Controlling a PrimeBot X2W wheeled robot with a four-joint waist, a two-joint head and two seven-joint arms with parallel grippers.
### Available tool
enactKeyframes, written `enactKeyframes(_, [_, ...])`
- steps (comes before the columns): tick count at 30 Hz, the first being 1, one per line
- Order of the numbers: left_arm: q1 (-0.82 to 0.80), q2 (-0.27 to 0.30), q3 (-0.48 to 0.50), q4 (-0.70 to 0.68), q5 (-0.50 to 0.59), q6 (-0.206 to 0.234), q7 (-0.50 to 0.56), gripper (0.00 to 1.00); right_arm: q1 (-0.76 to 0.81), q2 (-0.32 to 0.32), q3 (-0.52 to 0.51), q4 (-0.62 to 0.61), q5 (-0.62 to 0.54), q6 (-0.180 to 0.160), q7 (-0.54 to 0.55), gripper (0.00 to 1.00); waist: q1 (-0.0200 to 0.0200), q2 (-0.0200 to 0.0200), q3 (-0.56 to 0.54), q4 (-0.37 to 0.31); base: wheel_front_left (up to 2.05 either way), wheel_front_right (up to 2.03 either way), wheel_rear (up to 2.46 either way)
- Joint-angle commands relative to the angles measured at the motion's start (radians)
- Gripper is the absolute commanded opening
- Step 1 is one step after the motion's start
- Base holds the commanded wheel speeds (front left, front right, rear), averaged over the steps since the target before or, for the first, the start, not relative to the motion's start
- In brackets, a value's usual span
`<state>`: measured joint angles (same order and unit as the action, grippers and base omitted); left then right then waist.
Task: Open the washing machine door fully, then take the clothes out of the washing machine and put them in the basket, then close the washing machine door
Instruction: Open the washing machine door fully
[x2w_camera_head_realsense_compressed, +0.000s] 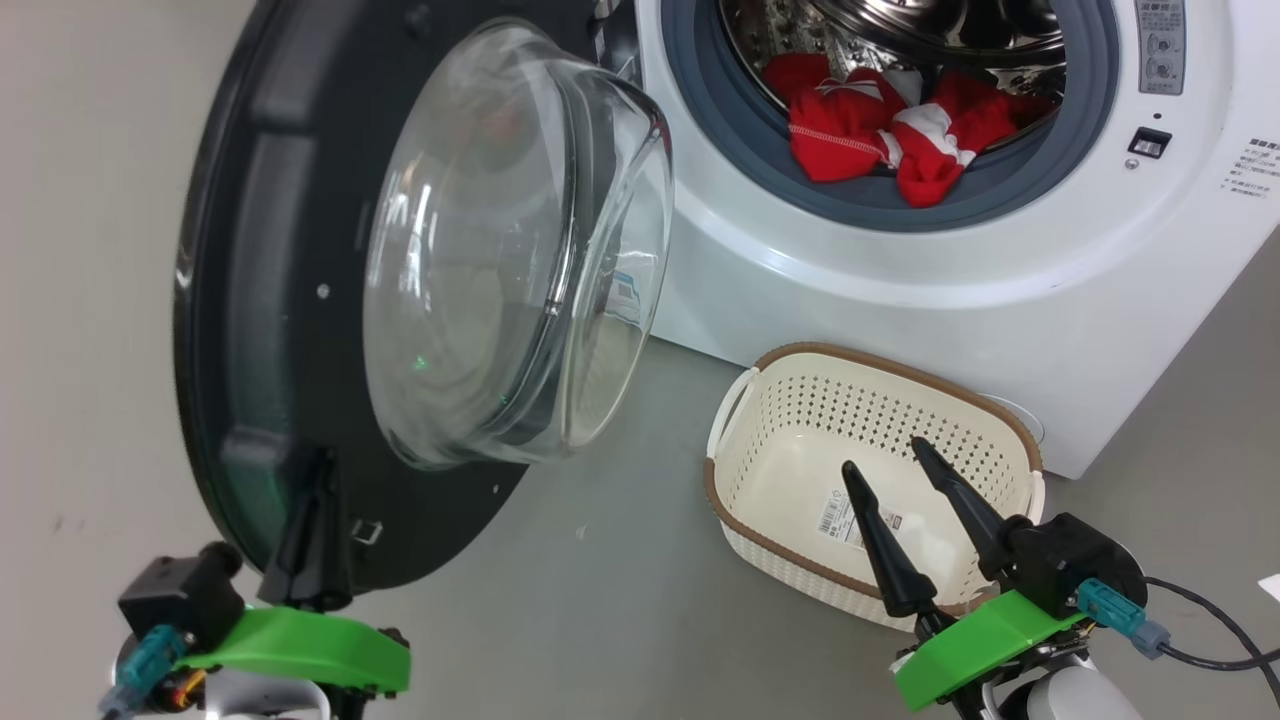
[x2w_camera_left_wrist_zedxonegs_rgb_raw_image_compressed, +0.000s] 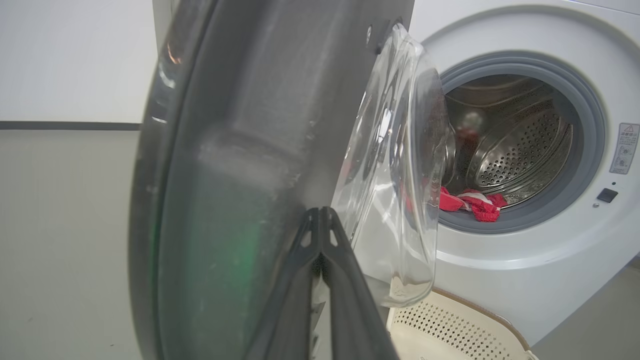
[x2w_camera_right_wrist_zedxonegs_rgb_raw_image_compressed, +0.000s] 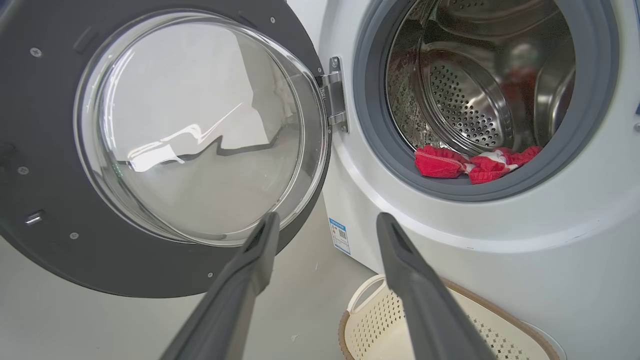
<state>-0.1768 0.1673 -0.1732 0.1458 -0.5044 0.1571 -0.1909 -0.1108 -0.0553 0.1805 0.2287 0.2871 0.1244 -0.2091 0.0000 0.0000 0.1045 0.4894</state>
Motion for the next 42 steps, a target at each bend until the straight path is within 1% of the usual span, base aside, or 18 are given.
enactKeyframes(1, [-0.050,0.039,0.060,-0.006,-0.005,0.019,-0.014,0.00,-0.007,0.005,0.025,-0.031,-0.016,0.006,0.002,1.00,0.0000,0.0000,0.004,0.000,0.00,0.00,0.00])
enactKeyframes(11, [-0.101,0.055,0.139,0.061,-0.034,0.024,-0.050,0.00,-0.012,0.005,0.019,-0.050,-0.031,0.006,0.020,1.00,0.0000,0.0000,0.025,0.000,0.00,0.00,0.00])
enactKeyframes(18, [-0.132,0.056,0.174,0.107,-0.039,0.016,-0.063,0.00,-0.021,0.005,0.020,-0.061,-0.038,0.006,0.029,1.00,0.0000,0.0000,0.042,-0.002,0.00,0.00,0.00])
enactKeyframes(21, [-0.149,0.049,0.192,0.122,-0.043,0.007,-0.067,0.00,-0.025,0.005,0.020,-0.065,-0.043,0.006,0.033,1.00,0.0000,0.0000,0.051,-0.002,0.00,0.00,0.00])
enactKeyframes(28, [-0.188,0.039,0.256,0.177,-0.054,-0.036,-0.070,0.00,-0.031,0.005,0.018,-0.074,-0.054,0.006,0.043,1.00,0.0000,0.0000,0.069,-0.002,0.00,0.00,0.00])
enactKeyframes(37, [-0.232,0.006,0.324,0.229,-0.008,-0.080,-0.071,0.00,-0.035,0.005,0.010,-0.086,-0.069,0.006,0.058,1.00,0.0000,0.0000,0.083,0.004,0.00,0.00,0.00])
enactKeyframes(42, [-0.264,-0.002,0.354,0.272,0.020,-0.100,-0.071,0.00,-0.037,0.005,0.012,-0.095,-0.076,0.006,0.070,1.00,0.0000,0.0000,0.085,0.006,0.00,0.00,0.00])
